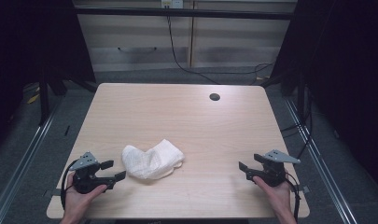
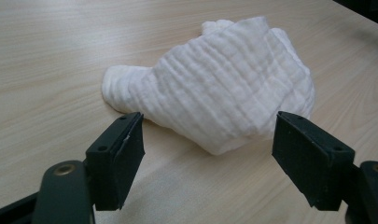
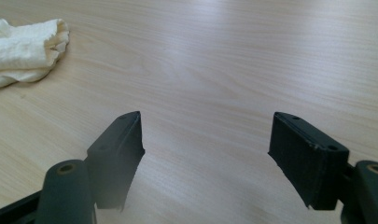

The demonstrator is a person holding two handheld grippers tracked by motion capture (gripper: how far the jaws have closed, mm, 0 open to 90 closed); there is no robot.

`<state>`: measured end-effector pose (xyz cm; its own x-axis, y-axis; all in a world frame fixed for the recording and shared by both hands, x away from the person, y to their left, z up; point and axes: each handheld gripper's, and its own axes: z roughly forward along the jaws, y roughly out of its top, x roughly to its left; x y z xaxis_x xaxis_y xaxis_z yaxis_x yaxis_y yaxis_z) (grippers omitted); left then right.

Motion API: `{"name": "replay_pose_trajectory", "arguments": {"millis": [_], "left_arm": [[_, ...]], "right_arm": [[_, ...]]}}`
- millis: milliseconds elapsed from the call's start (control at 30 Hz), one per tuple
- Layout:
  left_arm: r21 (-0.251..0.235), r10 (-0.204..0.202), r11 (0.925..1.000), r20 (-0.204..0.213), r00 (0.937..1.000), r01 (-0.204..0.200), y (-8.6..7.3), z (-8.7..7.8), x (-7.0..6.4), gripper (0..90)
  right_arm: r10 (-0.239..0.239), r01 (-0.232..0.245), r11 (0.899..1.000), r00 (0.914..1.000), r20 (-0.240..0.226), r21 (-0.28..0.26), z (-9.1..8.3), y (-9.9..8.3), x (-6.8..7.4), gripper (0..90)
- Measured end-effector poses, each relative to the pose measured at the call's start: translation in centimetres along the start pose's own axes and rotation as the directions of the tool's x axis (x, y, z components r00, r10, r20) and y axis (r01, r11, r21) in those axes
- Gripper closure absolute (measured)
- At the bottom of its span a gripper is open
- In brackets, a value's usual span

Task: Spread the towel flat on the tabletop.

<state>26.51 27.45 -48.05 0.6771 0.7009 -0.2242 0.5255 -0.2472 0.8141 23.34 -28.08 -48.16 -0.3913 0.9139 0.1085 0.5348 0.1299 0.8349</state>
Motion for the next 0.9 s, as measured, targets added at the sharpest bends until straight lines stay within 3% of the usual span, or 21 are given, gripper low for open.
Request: {"name": "replay_pose_trajectory", "arguments": {"millis": [100,167,300,433,633,700,833,900], "left_arm": [[0.006,-0.010,0.9999,-0.011,0.9999,0.010,0.1,0.1,0.2,25.0],[0.015,-0.036,0.9992,-0.001,0.9994,0.036,0.2,0.3,0.6,25.0],[0.022,-0.044,0.9988,0.010,0.9990,0.044,0.5,0.3,0.7,23.9],[-0.008,-0.042,0.9991,0.016,0.9990,0.042,1.3,-0.1,0.3,23.4],[0.011,0.011,0.9999,0.019,0.9998,-0.011,3.0,0.5,-0.6,29.6],[0.018,0.016,0.9997,0.062,0.9980,-0.017,3.8,0.6,-0.8,31.8],[0.017,0.035,0.9992,0.053,0.9980,-0.036,5.4,1.2,-1.2,32.7],[0.021,0.036,0.9991,0.054,0.9979,-0.037,6.1,2.4,-1.3,34.0]], "right_arm": [[-0.001,0.001,1.000,0.9999,-0.015,0.009,0.2,-0.1,0.0,28.6],[0.005,-0.004,1.000,0.9997,-0.025,0.023,0.4,-0.3,0.2,28.8],[-0.004,0.005,1.000,0.9993,-0.038,0.022,0.5,-0.2,0.4,29.4],[-0.015,0.016,1.000,0.9988,-0.046,0.022,0.5,-0.1,0.5,29.7],[-0.027,0.029,0.999,0.9959,-0.086,0.021,0.6,0.1,1.0,30.4],[-0.035,0.037,0.999,0.9945,-0.098,0.025,0.6,0.1,1.2,30.3],[-0.037,0.041,0.999,0.9922,-0.119,0.027,0.6,0.1,1.5,30.8],[-0.053,0.057,0.998,0.9903,-0.129,0.029,0.6,0.1,1.5,32.1]]}}
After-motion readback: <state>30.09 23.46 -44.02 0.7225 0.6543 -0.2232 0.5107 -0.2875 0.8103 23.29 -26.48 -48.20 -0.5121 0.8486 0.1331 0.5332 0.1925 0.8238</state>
